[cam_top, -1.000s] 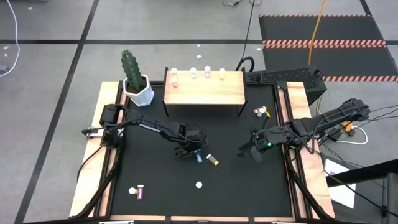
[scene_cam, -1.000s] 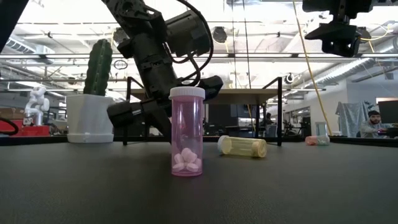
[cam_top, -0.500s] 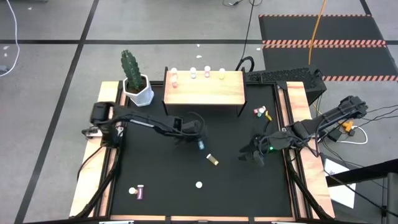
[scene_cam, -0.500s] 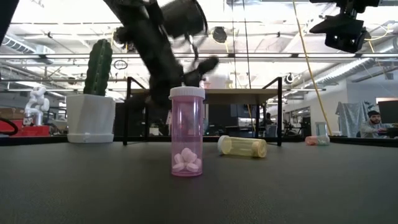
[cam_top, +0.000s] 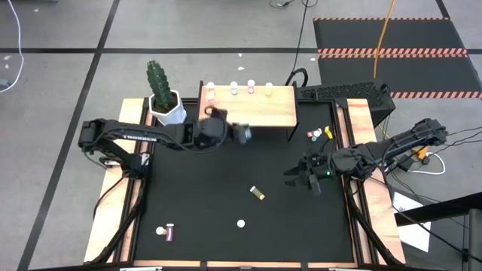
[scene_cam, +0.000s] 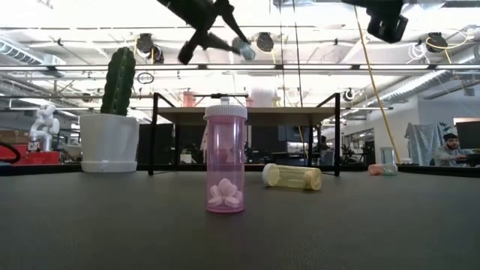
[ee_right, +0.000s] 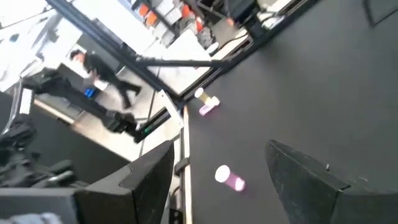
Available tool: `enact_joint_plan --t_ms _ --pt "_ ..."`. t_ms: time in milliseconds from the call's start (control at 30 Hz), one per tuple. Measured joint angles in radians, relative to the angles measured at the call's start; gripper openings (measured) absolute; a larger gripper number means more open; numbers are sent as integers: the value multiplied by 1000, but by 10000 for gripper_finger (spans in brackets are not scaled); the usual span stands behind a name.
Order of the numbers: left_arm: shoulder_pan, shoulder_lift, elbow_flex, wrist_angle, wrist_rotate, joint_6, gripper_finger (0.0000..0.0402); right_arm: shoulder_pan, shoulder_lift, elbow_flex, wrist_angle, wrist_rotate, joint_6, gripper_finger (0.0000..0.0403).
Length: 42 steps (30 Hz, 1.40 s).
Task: Pick and place medicine bottles onto shelf by color
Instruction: Put the bottom blue pill bottle aligned with the other blue pill bottle on the shelf
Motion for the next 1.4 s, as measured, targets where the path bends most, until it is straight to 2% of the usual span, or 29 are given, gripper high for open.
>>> enact_joint_plan --t_ms 167,233,300,400,533,633,733,867,1033,1133,1233,1400 --pt "44 -2 0 170 -22 578 109 -46 -3 0 23 0 -10 247" --pt "61 9 2 205 -30 723 109 -62 -3 0 36 0 -10 247" --pt "86 15 1 189 -55 783 109 -78 -3 0 55 1 -12 247" --pt "131 23 0 196 -78 794 108 -106 -3 0 54 0 -13 247" --pt "174 24 0 214 -158 801 108 -141 -3 0 54 1 -20 247" --pt "181 24 0 270 -157 864 108 -170 -3 0 58 0 -43 247" --pt "166 24 0 339 -14 951 108 -214 -3 0 118 1 -111 247" --pt "150 13 1 420 157 859 108 -296 -3 7 219 1 -264 247" --pt "150 1 2 447 262 693 108 -408 14 94 196 2 -423 247" --pt "149 1 2 480 366 634 108 -463 55 131 184 -48 -476 247" --pt "144 1 2 512 440 602 108 -505 112 169 187 -129 -500 248" --pt "138 0 2 545 500 598 108 -534 170 189 226 -161 -538 248"
